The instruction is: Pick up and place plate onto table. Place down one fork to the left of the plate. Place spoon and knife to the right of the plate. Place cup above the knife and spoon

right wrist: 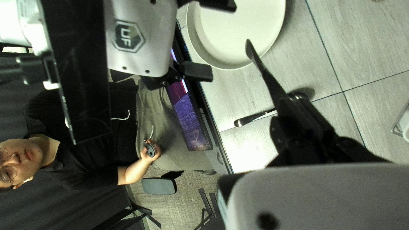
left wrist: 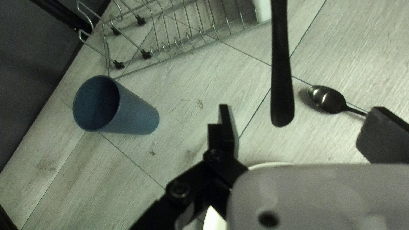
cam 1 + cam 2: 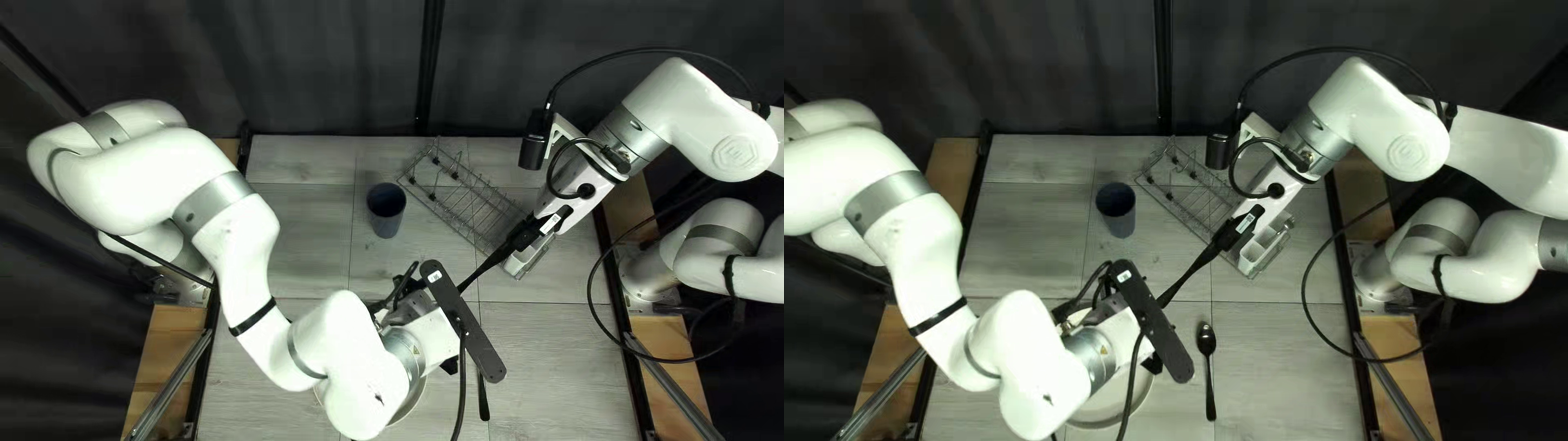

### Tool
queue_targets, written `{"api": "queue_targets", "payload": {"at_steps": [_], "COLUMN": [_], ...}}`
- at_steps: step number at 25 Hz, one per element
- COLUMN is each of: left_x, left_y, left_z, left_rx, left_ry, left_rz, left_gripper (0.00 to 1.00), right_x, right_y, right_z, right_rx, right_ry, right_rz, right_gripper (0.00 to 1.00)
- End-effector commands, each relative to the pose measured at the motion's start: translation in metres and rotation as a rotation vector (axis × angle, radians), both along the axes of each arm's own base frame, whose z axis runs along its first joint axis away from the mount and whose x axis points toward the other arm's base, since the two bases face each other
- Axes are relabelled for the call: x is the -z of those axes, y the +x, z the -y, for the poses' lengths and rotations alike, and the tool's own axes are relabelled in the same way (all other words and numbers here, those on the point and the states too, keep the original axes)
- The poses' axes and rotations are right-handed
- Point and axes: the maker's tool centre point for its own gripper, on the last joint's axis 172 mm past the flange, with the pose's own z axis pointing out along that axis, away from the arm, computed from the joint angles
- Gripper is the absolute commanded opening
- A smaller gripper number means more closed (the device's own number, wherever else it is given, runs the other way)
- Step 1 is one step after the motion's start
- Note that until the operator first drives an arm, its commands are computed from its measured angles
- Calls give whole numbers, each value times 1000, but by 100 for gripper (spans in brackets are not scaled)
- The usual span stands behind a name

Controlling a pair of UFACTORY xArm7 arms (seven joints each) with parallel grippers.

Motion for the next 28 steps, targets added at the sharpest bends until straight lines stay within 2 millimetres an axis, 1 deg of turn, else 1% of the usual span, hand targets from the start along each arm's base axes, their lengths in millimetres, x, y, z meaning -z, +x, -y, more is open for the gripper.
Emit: {"api": "queue_targets", "payload": {"at_steps": [1,7,11,14,20,25,26,27,28], "left_x": [-1,3,6,5,9,12,13,13,14], "left_y": [-1,1,8,9,16,21,22,22,23], "left_z": [-5,-13,-15,-17,-26,-29,-29,-30,-30], "left_rx": [-13,-41,-56,-55,-47,-44,-43,-43,-43], "left_ry": [19,46,57,57,53,49,49,50,49], "left_rz": [3,18,43,49,61,64,64,63,63], "left_gripper": [100,100,100,100,100,100,92,71,0], "right_x": [0,0,0,0,0,0,0,0,0], "right_y": [0,0,0,0,0,0,0,0,0], "right_z": [0,0,0,0,0,0,0,0,0], "right_rx": [0,0,0,0,0,0,0,0,0], "right_ry": [0,0,0,0,0,0,0,0,0], "right_rz": [0,0,0,0,0,0,0,0,0], "right_gripper": [0,0,0,0,0,0,0,0,0]}}
